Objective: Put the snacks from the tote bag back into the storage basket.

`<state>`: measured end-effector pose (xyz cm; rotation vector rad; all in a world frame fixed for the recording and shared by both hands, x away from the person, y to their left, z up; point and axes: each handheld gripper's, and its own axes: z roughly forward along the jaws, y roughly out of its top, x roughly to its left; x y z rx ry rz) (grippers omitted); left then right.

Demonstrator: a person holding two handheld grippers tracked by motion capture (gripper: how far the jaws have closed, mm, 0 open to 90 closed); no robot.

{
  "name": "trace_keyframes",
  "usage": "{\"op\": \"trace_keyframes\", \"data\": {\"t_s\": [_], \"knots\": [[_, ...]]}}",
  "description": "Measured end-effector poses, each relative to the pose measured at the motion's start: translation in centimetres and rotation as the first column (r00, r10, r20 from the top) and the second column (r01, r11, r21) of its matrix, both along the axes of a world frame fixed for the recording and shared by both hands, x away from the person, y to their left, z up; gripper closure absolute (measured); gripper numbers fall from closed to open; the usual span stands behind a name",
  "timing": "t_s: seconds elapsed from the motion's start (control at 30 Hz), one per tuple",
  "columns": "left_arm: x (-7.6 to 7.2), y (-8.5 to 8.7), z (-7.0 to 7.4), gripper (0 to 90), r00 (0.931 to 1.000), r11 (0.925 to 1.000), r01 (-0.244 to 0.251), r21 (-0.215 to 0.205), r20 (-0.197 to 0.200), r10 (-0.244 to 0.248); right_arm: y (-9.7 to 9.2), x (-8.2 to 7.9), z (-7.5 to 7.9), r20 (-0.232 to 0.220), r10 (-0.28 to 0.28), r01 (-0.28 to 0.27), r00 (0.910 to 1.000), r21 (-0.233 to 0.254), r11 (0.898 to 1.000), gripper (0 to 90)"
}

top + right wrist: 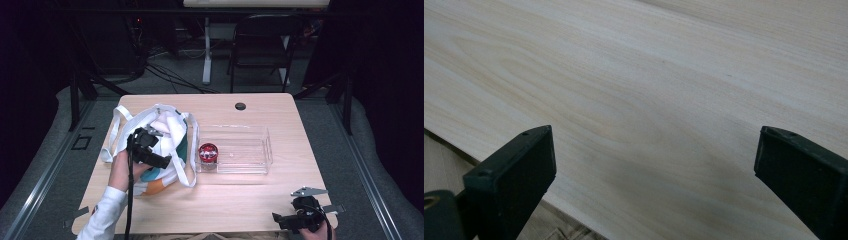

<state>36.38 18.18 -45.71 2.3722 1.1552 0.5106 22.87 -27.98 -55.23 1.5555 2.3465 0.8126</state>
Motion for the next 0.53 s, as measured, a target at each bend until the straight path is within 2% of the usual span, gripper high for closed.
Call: {"op": "trace_keyframes", "data": {"t_s": [0.07, 0.1, 0.13, 0.2, 0.27, 0.3, 0.33, 0.53], "knots": [[-0.8, 0.9, -0.4, 3.3, 0.9999, 0.9999, -0.014, -0.006, 0.002, 0.014, 0.0, 0.0, 0.0, 0.000, 0.002, -0.002, 1.0000, -0.001, 1.000, 2.9], [-1.5, 1.8, -0.8, 3.3, 0.9994, 0.9991, -0.030, -0.029, 0.014, 0.031, 0.0, 0.0, 0.0, 0.000, 0.001, -0.001, 1.0000, 0.003, 1.000, 3.2], [-1.8, 2.0, -1.0, 3.3, 0.9990, 0.9988, -0.039, -0.029, 0.021, 0.040, 0.1, 0.0, 0.0, 0.002, -0.003, 0.003, 1.0000, 0.001, 1.000, 3.3], [-2.1, 2.4, -1.1, 3.2, 0.9986, 0.9986, -0.043, -0.031, 0.030, 0.044, 0.1, 0.0, 0.0, 0.001, 0.000, 0.000, 1.0000, 0.000, 1.000, 3.3], [-2.4, 3.0, -1.1, 3.2, 0.9973, 0.9969, -0.058, -0.052, 0.041, 0.061, 0.1, 0.0, 0.0, 0.003, 0.003, -0.003, 1.0000, 0.004, 1.000, 3.2], [-2.5, 3.2, -1.1, 3.3, 0.9979, 0.9968, -0.055, -0.058, 0.031, 0.057, 0.2, 0.0, 0.0, 0.003, 0.004, -0.004, 1.0000, 0.003, 1.000, 3.2], [-2.6, 3.3, -1.2, 3.2, 0.9970, 0.9967, -0.063, -0.052, 0.042, 0.065, 0.1, 0.0, 0.0, 0.002, 0.003, -0.003, 1.0000, 0.003, 1.000, 3.2], [-2.5, 3.4, -1.4, 3.0, 0.9977, 0.9968, -0.055, -0.058, 0.038, 0.057, 0.0, 0.0, 0.0, -0.003, 0.007, -0.007, 1.0000, 0.004, 1.000, 3.3]]}}
